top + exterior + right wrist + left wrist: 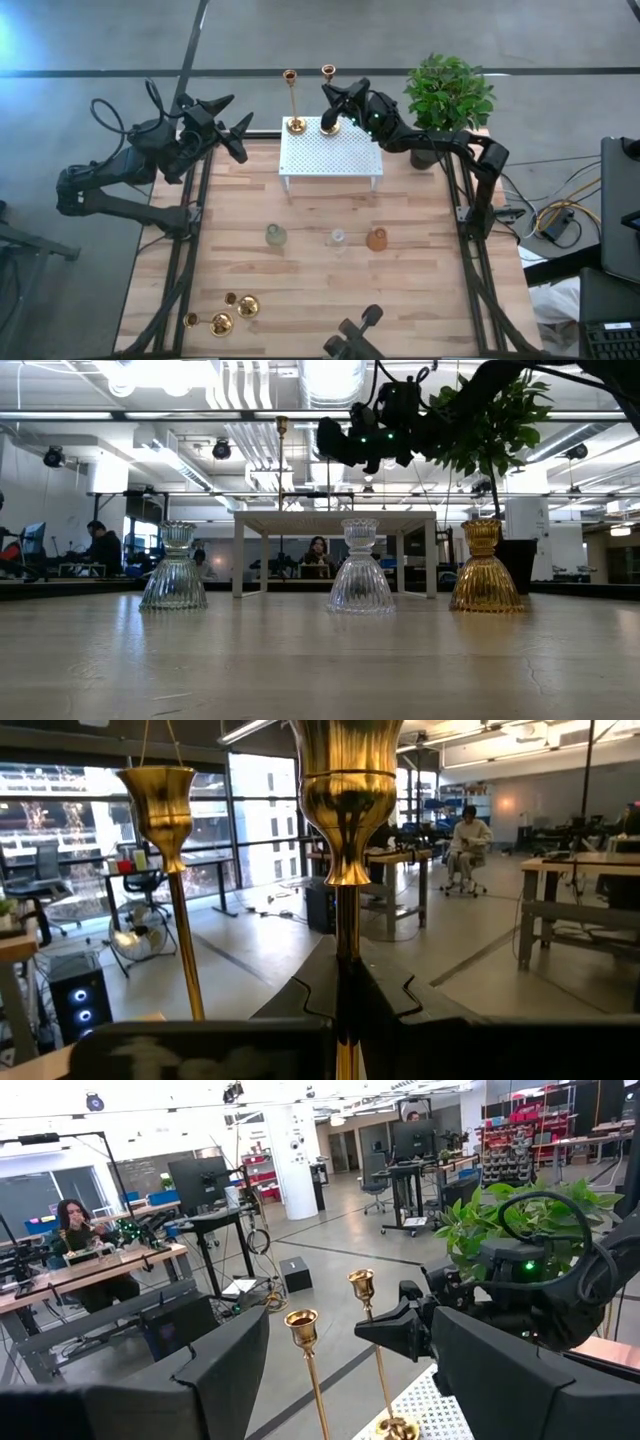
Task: Pick & Place candle stick holders
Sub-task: Align the gold candle holder with the other gold candle holder on the shelf
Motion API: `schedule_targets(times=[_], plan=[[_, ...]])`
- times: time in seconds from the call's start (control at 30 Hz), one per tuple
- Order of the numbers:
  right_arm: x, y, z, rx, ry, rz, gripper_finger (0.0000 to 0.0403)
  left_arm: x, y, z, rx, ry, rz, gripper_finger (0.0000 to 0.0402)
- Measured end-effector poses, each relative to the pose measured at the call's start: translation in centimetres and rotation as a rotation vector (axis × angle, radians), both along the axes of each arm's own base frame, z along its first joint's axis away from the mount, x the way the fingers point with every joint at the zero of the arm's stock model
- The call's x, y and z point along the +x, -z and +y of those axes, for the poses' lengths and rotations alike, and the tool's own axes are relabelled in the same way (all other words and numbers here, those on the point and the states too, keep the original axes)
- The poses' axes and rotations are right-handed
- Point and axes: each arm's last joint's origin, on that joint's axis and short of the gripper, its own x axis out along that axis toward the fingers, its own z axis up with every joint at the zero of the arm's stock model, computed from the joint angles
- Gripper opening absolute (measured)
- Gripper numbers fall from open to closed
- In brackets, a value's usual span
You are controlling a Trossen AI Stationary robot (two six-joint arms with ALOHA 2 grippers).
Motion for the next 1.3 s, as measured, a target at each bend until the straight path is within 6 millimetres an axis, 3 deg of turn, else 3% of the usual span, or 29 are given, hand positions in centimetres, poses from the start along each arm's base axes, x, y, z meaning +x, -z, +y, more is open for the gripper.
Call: schedule_targets(times=[1.1,1.3], plan=[[0.2,-0.38,0.39,0.023,0.033,0.065,0.0009,-0.04,-0.01,0.0,-0.001,0.0,-0.002,0.0287],[0.23,-0.16,0.41,0.041,0.024,0.078,0.0033,-0.03,0.0,0.0,-0.001,0.0,-0.002,0.0287]])
